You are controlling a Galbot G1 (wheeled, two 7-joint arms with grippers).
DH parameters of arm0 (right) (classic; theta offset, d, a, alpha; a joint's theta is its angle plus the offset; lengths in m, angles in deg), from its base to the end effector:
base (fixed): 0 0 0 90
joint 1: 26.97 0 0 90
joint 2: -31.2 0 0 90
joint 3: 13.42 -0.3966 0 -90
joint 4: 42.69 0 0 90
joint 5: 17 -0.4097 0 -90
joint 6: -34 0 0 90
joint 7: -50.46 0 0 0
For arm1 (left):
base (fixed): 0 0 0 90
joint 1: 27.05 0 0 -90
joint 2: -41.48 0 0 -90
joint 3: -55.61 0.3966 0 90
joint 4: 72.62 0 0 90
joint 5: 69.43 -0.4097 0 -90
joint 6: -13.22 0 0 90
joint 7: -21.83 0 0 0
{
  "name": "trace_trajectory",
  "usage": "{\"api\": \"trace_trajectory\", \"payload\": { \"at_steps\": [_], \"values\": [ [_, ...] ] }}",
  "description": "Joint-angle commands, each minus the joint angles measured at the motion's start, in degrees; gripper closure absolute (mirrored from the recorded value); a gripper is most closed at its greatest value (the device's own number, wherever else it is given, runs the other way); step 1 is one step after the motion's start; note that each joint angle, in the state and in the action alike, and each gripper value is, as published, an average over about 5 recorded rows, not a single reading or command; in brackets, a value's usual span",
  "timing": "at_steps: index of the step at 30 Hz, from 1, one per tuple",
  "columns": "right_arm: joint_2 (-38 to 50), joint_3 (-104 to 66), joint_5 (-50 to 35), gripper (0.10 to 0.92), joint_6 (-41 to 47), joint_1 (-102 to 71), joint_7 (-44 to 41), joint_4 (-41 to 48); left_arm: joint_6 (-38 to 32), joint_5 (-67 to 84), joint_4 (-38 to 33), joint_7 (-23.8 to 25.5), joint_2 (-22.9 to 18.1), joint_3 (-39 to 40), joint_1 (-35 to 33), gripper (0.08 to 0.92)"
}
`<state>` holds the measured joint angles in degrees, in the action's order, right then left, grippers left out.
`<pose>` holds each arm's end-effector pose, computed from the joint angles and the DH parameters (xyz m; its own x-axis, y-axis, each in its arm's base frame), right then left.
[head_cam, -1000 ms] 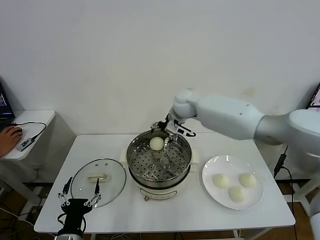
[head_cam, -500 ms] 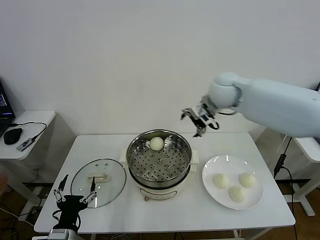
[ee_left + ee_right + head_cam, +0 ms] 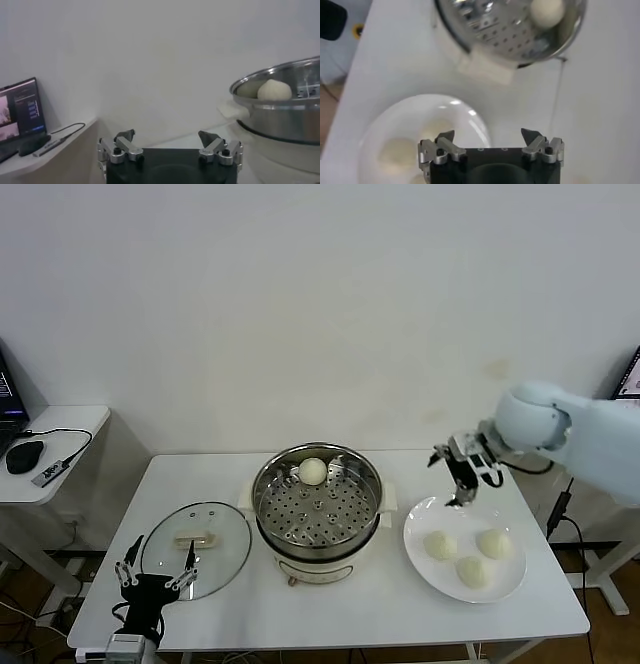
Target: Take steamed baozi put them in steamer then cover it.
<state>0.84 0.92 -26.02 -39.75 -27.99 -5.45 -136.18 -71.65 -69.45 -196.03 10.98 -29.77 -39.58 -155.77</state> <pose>0.5278 -0.1204 -0.1107 -0.2494 -0.1650 0.9543 -0.9306 -0.2318 -0.2833 0.1707 0.0843 -0.3316 -0.9878 -0.1020 0.1177 -0.0573 0.9405 0.3348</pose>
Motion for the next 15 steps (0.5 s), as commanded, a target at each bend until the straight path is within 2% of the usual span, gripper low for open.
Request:
{"api": "trace_trajectory", "payload": {
  "at_steps": [1, 15],
  "values": [
    [1.41, -8.8, 6.39, 0.203, 0.3, -16.34, -0.4, 3.71, 0.57, -0.03, 0.82, 0.02, 0.43, -0.06, 0.27, 0.177],
    [-7.26, -13.37, 11.58, 0.203, -0.41, -23.71, 0.52, 13.33, 0.5, -0.51, 1.57, 0.12, 0.22, -0.2, -0.13, 0.177]
  ]
}}
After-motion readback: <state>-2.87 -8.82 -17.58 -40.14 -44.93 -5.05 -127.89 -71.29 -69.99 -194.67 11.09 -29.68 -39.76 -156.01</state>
